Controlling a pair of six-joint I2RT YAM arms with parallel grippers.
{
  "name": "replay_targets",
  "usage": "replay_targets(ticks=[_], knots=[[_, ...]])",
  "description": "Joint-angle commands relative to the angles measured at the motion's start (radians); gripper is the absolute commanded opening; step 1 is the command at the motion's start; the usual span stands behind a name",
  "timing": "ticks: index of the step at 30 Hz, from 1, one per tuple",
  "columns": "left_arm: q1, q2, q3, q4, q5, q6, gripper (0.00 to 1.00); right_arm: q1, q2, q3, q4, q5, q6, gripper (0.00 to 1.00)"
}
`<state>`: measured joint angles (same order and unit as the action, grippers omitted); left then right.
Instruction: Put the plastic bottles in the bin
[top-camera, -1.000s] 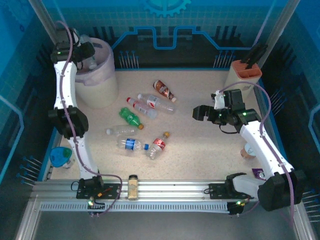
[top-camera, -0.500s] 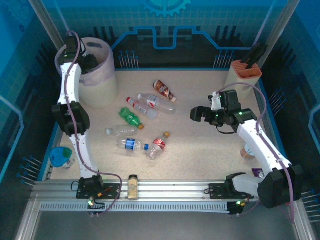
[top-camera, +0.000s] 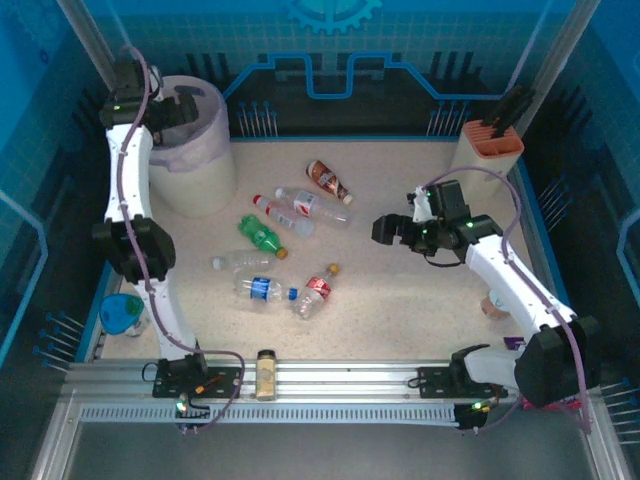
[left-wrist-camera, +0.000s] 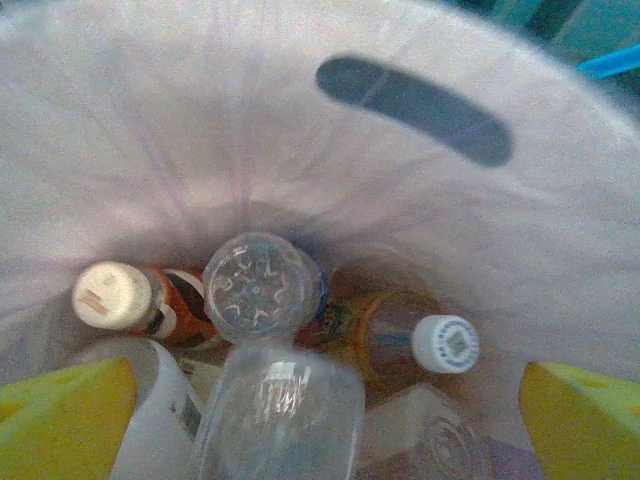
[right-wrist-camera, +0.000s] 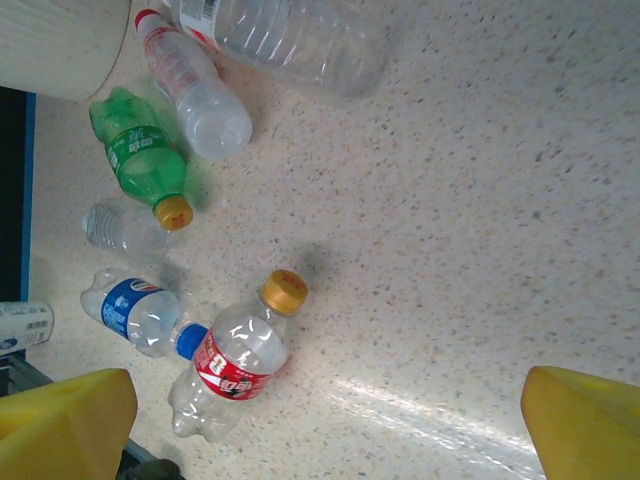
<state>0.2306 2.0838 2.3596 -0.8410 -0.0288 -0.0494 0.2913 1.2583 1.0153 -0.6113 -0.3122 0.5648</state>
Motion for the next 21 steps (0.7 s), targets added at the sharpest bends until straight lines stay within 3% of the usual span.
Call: replay_targets(ticks=[1,4,7,12,14,18,21], knots=[[-0.007,-0.078,0.016,-0.035,0.029,0.060,0.99,0.066,0.020,-0.002,0.061,0.019,0.134,1.00],[-0.005,-0.083,0.062,-0.090,0.027,0.094,0.99,0.154,0.035,-0.041,0.158,0.034,0.286,1.00],[-0.005,-0.108,0.088,-0.128,0.002,0.122,0.99,0.256,0.061,-0.058,0.197,0.130,0.409,1.00],[-0.008,-0.244,0.039,-0.135,-0.044,0.132,0.99,0.382,0.139,-0.071,0.222,0.227,0.576,1.00],[-0.008,-0.351,-0.046,-0.082,0.020,0.086,0.99,0.414,0.188,-0.061,0.218,0.243,0.626,1.00],[-0.040,-0.529,-0.265,0.032,0.260,-0.032,0.99,0.446,0.288,-0.036,0.234,0.237,0.684,1.00],[-0.175,-0.621,-0.398,0.026,0.251,-0.010,0.99,0.450,0.360,-0.007,0.268,0.202,0.698,0.99]])
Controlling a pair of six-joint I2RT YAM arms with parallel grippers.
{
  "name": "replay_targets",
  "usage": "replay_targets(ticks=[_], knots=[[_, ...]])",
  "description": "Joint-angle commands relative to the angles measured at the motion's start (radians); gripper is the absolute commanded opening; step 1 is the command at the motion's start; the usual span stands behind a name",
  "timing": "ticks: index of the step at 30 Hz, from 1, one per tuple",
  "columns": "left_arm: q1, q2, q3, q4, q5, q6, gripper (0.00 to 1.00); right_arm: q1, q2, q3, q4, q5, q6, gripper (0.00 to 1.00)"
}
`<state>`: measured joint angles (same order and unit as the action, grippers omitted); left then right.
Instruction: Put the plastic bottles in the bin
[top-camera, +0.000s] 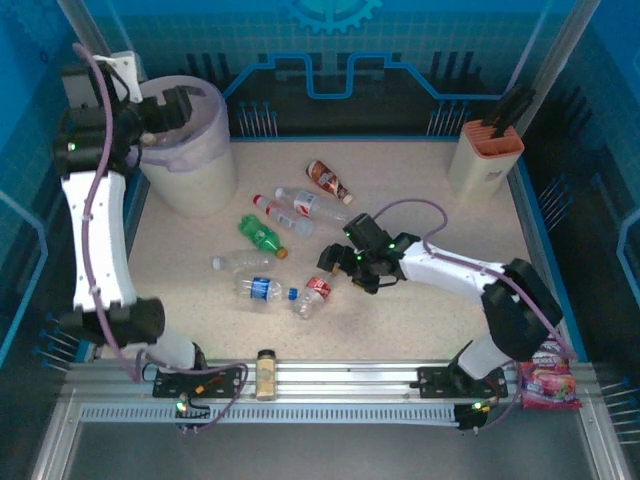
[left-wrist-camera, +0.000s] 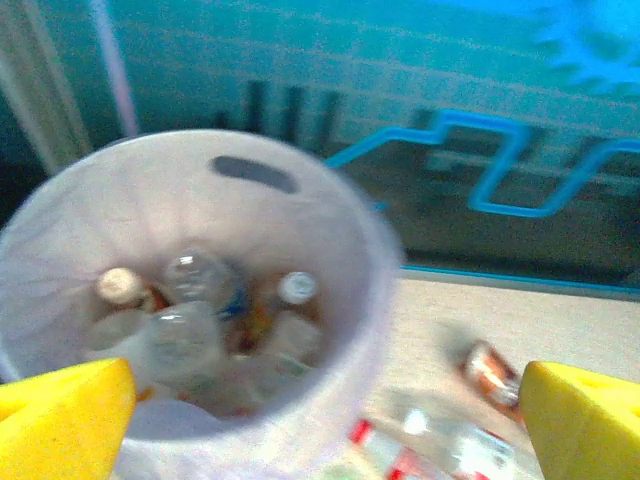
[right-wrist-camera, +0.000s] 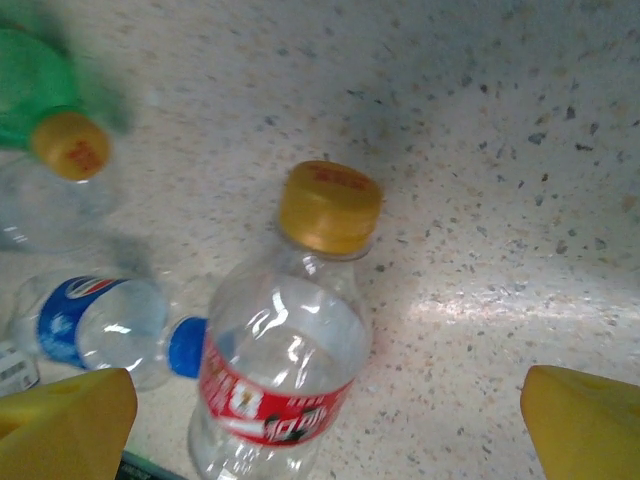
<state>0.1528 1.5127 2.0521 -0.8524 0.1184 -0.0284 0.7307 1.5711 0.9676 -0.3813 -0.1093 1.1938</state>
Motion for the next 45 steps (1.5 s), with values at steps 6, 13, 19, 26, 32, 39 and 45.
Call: replay_targets(ticks=[6,13,19,26,32,39,45], knots=[[-0.193,-0.241,-0.485,0.271,0.369,-0.236,0.99,0.016,0.137,0.066,0.121,-0.032,0.120,0.93],[-0.250,-0.350,-0.742,0.268,0.329,-0.310,0.99,0.022,0.227,0.096,0.173,-0.064,0.163,0.92],[-0.321,-0.393,-0.970,0.347,0.283,-0.390,0.99,0.022,0.263,0.141,0.139,-0.086,0.146,0.84],[-0.329,-0.385,-1.119,0.555,0.353,-0.538,0.99,0.011,0.231,0.116,0.112,-0.080,0.145,0.59],[-0.334,-0.346,-1.113,0.555,0.334,-0.529,0.99,-0.014,0.193,0.090,0.095,-0.057,0.131,0.43],[-0.350,-0.318,-1.104,0.564,0.328,-0.530,0.99,-0.060,0.146,0.056,0.096,-0.041,0.107,0.28],[-0.405,-0.264,-1.072,0.592,0.363,-0.530,0.99,-0.148,0.044,0.038,0.063,-0.031,0.016,0.25]])
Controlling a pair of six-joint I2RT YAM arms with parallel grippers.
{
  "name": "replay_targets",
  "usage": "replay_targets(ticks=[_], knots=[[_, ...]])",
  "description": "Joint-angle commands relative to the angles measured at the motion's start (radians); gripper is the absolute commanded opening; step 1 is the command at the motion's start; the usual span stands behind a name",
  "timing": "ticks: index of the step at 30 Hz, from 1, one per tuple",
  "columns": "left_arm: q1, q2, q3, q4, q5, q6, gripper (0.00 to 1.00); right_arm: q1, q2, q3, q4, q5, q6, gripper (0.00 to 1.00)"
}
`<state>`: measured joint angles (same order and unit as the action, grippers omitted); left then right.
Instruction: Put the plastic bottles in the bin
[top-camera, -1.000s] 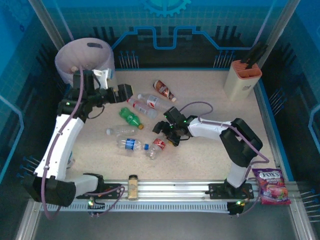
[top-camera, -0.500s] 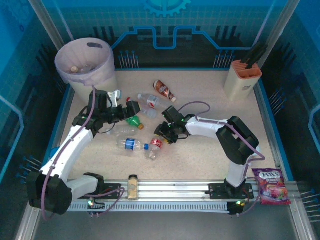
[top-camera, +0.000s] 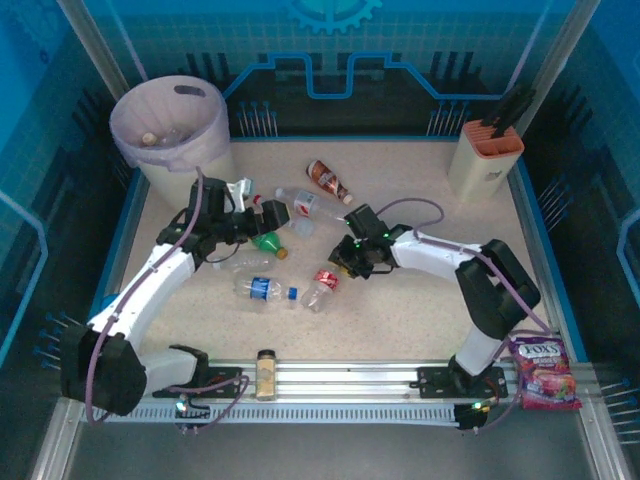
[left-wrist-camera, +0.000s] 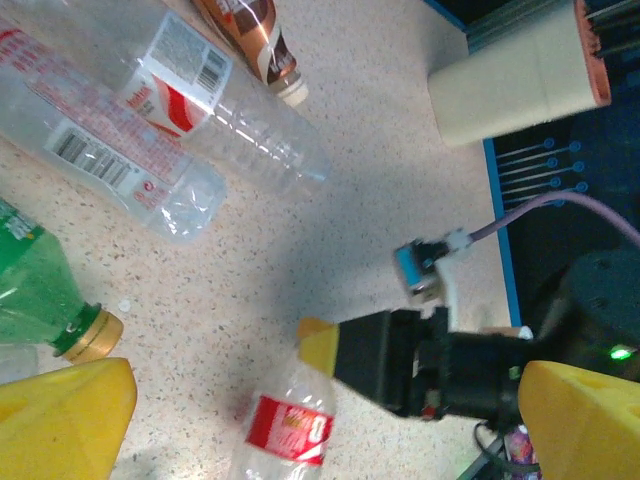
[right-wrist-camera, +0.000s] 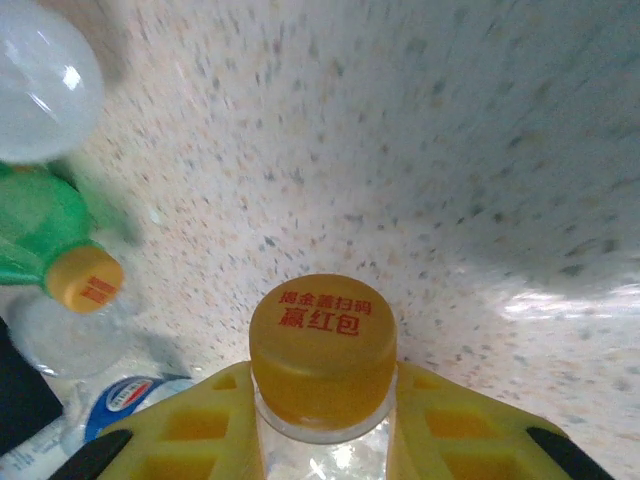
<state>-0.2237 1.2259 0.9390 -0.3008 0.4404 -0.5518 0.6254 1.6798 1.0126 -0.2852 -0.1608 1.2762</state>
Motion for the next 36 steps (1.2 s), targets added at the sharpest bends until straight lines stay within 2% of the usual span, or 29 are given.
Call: replay_targets(ticks=[1,5,6,7,12,18,27,30,36], knots=[[-0.046,0.036,0.048,0.053,0.053,-0.008,0.99,-0.068,-0.083,-0.006,-0.040,0.015,-0.098,0.22],[-0.135,0.102,0.077,0.091,0.089,0.001,0.99,-0.172,-0.135,0.023,-0.063,-0.052,-0.235,0.21],[-0.159,0.121,0.083,0.100,0.095,0.007,0.99,-0.197,-0.141,0.043,-0.068,-0.084,-0.285,0.15],[-0.180,0.140,0.091,0.106,0.095,0.014,0.99,-0.220,-0.145,0.066,-0.078,-0.118,-0.332,0.14],[-0.268,0.235,0.125,0.194,0.118,-0.003,0.99,-0.280,-0.144,0.147,-0.091,-0.266,-0.462,0.14],[-0.335,0.361,0.253,0.090,0.063,0.068,0.99,-0.284,-0.121,0.198,-0.074,-0.380,-0.481,0.13],[-0.357,0.433,0.308,0.071,0.047,0.087,0.99,-0.283,-0.121,0.198,0.005,-0.389,-0.420,0.13],[-0.358,0.437,0.308,0.069,0.048,0.091,0.90,-0.284,-0.118,0.192,0.037,-0.385,-0.396,0.13],[-0.356,0.439,0.297,0.075,0.038,0.088,0.63,-0.283,-0.111,0.193,0.073,-0.385,-0.362,0.13]])
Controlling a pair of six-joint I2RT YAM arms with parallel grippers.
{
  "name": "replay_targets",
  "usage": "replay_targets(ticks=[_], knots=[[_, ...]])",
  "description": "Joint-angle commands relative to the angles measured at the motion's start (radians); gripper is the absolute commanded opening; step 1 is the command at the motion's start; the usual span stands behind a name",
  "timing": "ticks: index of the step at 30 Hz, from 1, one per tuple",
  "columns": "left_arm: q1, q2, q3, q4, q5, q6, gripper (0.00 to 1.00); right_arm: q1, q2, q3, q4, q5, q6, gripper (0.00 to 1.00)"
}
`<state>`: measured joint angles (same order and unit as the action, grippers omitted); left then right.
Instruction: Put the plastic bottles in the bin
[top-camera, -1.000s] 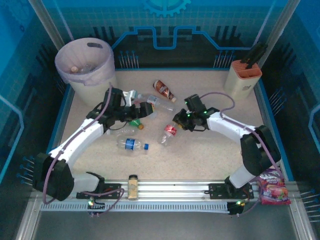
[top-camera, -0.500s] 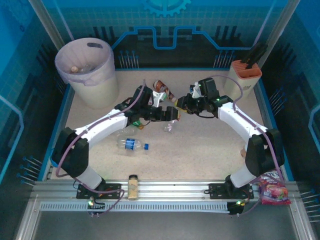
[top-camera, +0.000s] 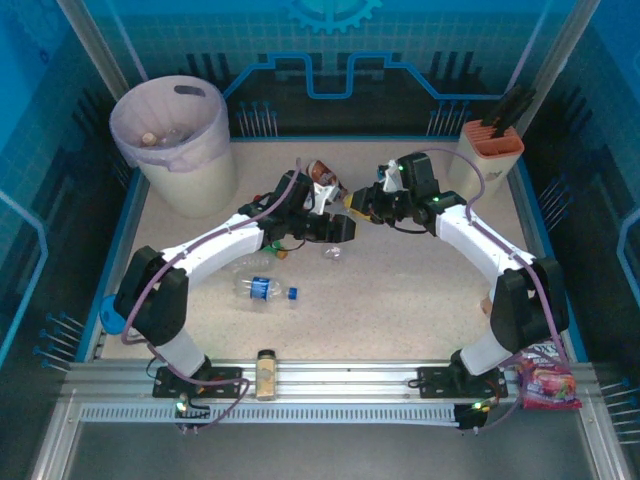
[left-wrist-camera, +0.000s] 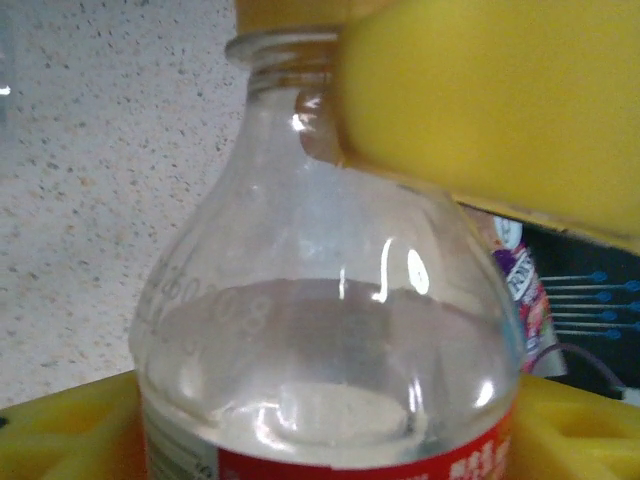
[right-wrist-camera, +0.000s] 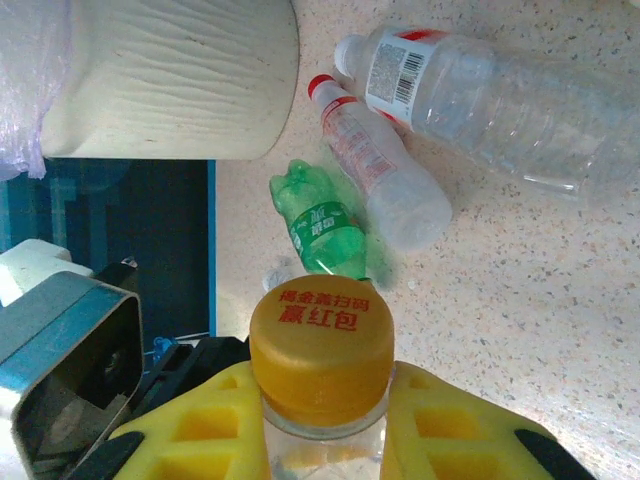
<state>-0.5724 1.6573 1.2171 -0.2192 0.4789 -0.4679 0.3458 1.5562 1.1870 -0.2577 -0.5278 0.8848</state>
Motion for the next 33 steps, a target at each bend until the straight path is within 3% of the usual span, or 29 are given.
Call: replay_targets(ticks=[1,5,10,14,22,26,30,33], knots=[[-0.009,0.006,0.017,-0.003,-0.001,0.001,0.61,-0.004,0.013,0.019,0.045,-0.018,0.031,0.13],[-0.007,0.007,0.016,-0.002,-0.003,-0.007,0.58,-0.010,0.010,0.016,0.044,-0.026,0.035,0.23],[0.001,0.009,0.011,0.006,-0.025,-0.017,0.56,-0.049,-0.030,-0.007,0.029,-0.039,0.024,0.61],[0.016,0.010,0.023,0.001,-0.031,-0.016,0.53,-0.078,-0.069,0.020,-0.100,-0.015,-0.080,0.79],[0.094,-0.019,0.249,-0.223,-0.077,0.129,0.42,-0.157,-0.142,-0.028,-0.177,0.021,-0.168,0.90],[0.181,-0.006,0.427,-0.368,-0.106,0.202,0.25,-0.157,-0.149,-0.047,-0.216,0.039,-0.216,0.89],[0.293,0.020,0.609,-0.484,-0.131,0.267,0.01,-0.141,-0.152,-0.049,-0.281,0.078,-0.289,0.90],[0.380,0.066,0.751,-0.544,-0.135,0.314,0.00,-0.101,-0.131,-0.009,-0.374,0.147,-0.380,0.91]])
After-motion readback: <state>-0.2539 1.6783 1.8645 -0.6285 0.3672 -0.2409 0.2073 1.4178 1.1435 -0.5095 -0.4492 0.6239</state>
